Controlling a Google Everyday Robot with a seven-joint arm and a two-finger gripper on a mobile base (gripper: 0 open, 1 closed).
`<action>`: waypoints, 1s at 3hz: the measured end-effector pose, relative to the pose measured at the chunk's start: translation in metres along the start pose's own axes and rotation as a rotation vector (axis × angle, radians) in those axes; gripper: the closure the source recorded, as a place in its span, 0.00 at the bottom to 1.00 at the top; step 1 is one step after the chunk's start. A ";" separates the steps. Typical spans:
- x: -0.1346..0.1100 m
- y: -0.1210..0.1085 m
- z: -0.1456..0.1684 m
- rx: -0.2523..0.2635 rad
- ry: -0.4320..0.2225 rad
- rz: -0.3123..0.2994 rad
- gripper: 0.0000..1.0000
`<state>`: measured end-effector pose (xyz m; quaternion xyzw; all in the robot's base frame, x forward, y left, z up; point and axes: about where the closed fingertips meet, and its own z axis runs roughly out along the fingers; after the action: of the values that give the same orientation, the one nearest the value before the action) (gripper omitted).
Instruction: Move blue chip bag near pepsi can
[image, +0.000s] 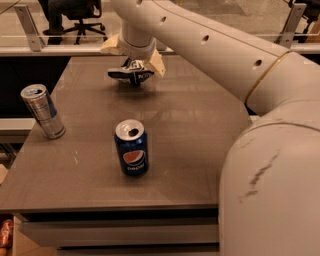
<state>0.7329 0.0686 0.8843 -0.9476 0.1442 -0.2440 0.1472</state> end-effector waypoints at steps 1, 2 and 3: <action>0.000 0.002 0.009 -0.001 -0.024 -0.002 0.17; 0.000 0.004 0.013 0.005 -0.043 0.000 0.40; 0.002 0.007 0.016 0.010 -0.059 -0.003 0.64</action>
Offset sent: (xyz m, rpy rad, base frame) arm 0.0092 -0.0048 -0.0124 0.0301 0.0510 0.0238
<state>0.7411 0.0650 0.8690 -0.9539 0.1370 -0.2169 0.1557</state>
